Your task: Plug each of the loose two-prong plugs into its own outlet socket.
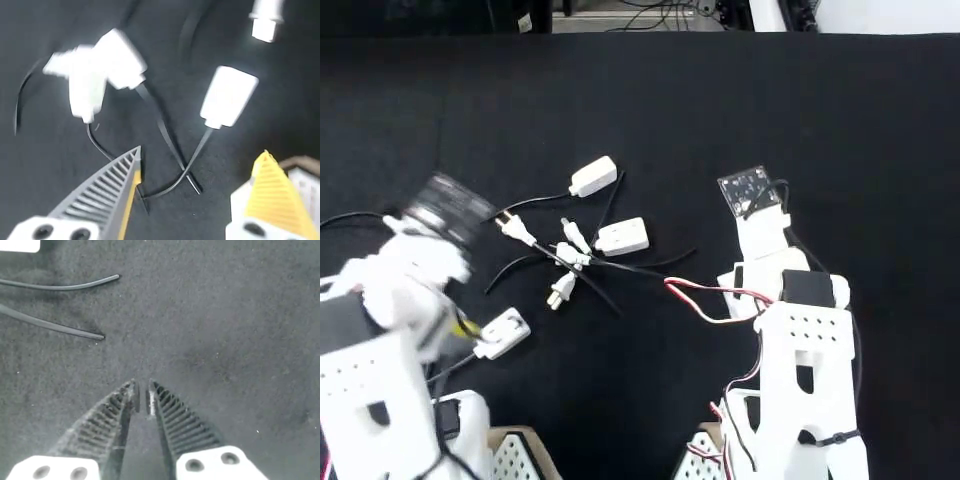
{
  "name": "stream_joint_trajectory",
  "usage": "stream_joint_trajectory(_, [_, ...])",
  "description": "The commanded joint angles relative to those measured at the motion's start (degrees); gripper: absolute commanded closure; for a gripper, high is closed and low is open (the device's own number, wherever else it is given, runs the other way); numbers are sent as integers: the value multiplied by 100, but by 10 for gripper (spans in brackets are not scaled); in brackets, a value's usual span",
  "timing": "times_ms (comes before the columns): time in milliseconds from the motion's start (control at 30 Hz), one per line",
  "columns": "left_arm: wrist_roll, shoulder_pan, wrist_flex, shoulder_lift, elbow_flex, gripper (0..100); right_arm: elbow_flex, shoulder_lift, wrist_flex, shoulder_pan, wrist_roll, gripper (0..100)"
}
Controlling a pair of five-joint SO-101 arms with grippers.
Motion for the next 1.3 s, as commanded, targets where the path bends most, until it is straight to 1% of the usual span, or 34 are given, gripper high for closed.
stream_joint_trajectory(0, [-440, 963, -466, -9, 1121, 657, -48, -13, -97, -79, 44, 963])
stream_joint_trajectory(67, [-378, 1165, -1266, 246, 1842, 657, -40, -13, -88, -79, 44, 963])
stream_joint_trajectory(167, [-431, 1165, -2268, 712, 2475, 657, -40, -13, -88, -79, 44, 963])
stream_joint_trajectory(367, [-545, 1156, -3596, 1389, 2993, 657, -40, -13, -88, -79, 44, 963])
stream_joint_trajectory(500, [-545, 1156, -4220, 1644, 3327, 658, -40, -13, -97, -79, 44, 963])
stream_joint_trajectory(567, [-536, 1156, -4308, 1662, 3512, 659, -48, -13, -105, -79, 44, 963])
stream_joint_trajectory(633, [-484, 1156, -4290, 1653, 3609, 695, -92, -13, -141, -79, 26, 963])
stream_joint_trajectory(767, [484, 1200, -4290, 1644, 3600, 855, -101, -13, -527, -79, 0, 963])
stream_joint_trajectory(867, [976, 1297, -4290, 1582, 3512, 959, -295, 22, -589, -88, -9, 964])
stream_joint_trajectory(900, [1073, 1376, -4281, 1582, 3512, 968, -391, 31, -580, -88, -9, 965])
stream_joint_trajectory(1033, [1345, 1851, -4053, 1582, 3503, 933, -716, 40, -563, -237, -18, 966])
stream_joint_trajectory(1133, [1468, 2062, -3745, 1556, 3336, 930, -901, 40, -325, -695, -26, 966])
stream_joint_trajectory(1267, [1626, 2088, -3490, 1574, 3020, 927, -1244, 48, -18, -1257, -211, 964])
